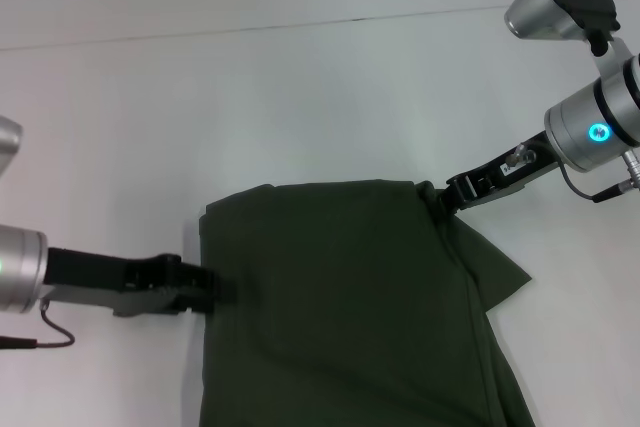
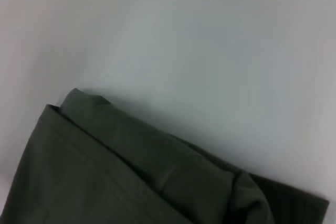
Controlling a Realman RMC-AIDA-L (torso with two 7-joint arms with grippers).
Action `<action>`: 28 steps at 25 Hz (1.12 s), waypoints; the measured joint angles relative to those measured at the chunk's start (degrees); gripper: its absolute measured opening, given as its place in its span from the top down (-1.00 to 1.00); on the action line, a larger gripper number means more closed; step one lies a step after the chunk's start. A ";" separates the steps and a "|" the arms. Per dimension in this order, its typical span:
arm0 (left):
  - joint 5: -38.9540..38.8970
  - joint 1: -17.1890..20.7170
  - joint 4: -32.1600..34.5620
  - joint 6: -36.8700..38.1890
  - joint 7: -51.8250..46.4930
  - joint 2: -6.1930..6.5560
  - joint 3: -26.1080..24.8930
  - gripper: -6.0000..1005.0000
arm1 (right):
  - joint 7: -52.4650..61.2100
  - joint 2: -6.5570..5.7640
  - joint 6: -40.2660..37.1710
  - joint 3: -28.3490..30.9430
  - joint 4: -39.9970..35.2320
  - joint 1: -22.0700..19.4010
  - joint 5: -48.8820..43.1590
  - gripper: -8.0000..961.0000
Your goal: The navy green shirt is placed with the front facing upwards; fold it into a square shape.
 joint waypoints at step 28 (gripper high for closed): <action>-10.67 5.54 -0.05 5.92 16.10 -0.59 -7.06 -0.27 | 0.07 -0.20 -0.72 0.00 -1.55 -0.15 1.18 0.89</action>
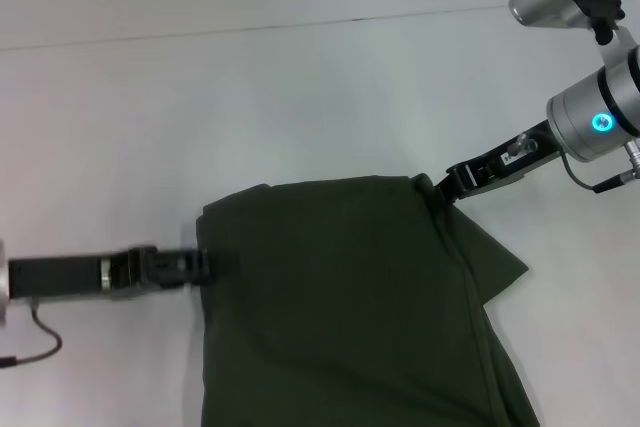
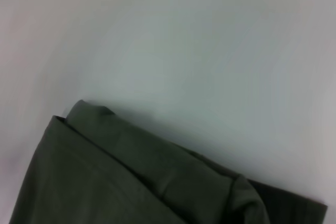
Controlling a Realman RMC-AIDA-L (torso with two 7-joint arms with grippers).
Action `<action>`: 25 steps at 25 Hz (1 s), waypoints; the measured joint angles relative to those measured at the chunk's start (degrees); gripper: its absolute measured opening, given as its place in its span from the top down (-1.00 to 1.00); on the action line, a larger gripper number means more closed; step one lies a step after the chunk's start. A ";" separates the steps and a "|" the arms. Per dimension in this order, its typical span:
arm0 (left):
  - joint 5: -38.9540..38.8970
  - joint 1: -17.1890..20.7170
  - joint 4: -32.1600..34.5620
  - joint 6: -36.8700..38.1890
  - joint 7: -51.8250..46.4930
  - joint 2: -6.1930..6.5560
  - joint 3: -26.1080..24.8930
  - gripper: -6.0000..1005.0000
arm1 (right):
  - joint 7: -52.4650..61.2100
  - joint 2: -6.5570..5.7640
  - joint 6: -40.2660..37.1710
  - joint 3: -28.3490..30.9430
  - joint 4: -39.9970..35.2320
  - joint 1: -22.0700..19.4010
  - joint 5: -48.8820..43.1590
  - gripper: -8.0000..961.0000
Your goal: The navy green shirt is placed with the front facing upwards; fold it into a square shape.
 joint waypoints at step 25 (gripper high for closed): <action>12.53 -4.62 -0.76 -11.35 -11.14 -1.44 6.55 -0.27 | -0.11 0.09 -0.56 -0.06 0.00 0.09 0.11 0.89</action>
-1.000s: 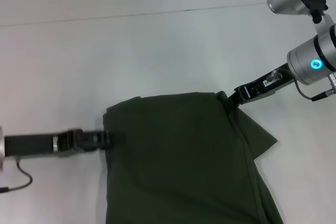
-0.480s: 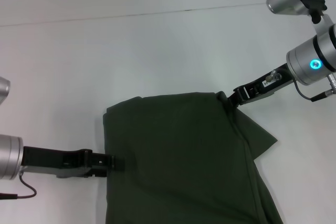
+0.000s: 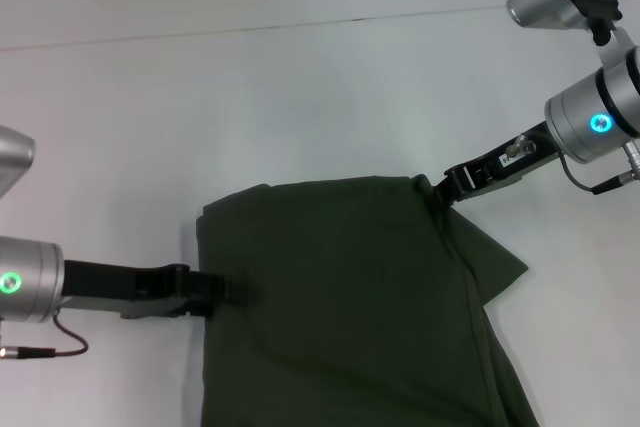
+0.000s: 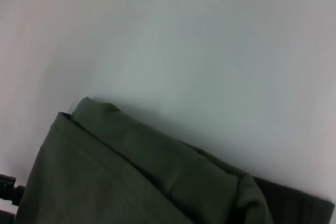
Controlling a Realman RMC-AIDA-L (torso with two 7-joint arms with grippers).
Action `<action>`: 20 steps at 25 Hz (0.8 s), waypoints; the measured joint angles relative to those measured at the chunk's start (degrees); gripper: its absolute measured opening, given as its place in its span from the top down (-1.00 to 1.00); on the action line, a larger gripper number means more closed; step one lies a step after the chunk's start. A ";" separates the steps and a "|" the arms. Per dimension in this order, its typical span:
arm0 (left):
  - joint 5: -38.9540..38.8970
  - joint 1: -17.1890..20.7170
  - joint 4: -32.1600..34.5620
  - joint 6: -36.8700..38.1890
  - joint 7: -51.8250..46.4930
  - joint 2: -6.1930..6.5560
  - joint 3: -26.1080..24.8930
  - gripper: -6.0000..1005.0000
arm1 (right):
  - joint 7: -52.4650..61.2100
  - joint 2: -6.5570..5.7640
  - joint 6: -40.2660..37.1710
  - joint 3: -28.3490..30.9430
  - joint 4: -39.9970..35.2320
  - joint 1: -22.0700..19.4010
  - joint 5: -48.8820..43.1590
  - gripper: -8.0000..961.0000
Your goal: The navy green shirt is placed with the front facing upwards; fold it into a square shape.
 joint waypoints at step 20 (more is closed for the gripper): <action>0.74 -2.88 -1.88 -0.33 -1.86 -0.06 3.29 -0.22 | -0.06 0.00 -0.44 0.06 0.00 -0.16 0.00 0.89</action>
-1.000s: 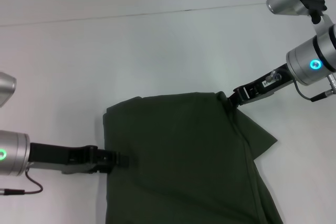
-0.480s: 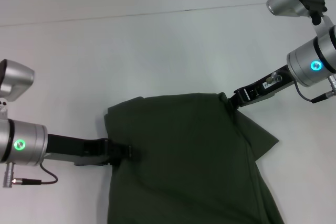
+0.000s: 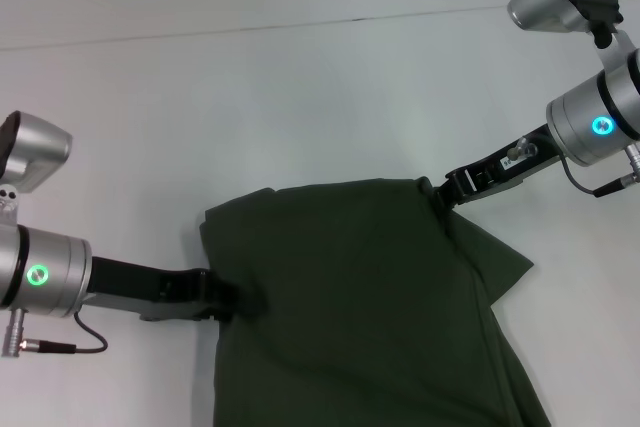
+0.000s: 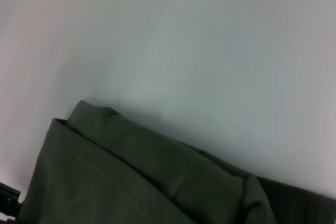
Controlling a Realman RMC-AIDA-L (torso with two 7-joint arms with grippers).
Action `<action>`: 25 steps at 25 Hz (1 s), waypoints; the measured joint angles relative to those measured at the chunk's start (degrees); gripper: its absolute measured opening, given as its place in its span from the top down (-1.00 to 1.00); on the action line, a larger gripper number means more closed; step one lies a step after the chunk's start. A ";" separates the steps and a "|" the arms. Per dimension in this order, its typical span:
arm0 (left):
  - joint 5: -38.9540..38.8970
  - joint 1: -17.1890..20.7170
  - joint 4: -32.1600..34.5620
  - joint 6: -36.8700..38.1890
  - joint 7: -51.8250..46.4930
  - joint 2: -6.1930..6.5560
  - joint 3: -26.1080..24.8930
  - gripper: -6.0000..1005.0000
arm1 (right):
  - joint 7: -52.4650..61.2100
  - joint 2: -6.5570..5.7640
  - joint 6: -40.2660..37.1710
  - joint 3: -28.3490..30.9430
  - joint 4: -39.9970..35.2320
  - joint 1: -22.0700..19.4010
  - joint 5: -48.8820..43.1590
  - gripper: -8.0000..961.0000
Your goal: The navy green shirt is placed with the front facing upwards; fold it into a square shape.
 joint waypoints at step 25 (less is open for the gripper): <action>-0.40 -0.10 0.94 -2.91 -2.59 0.95 0.48 0.83 | 0.18 0.65 4.91 -1.12 0.50 1.83 -0.41 0.89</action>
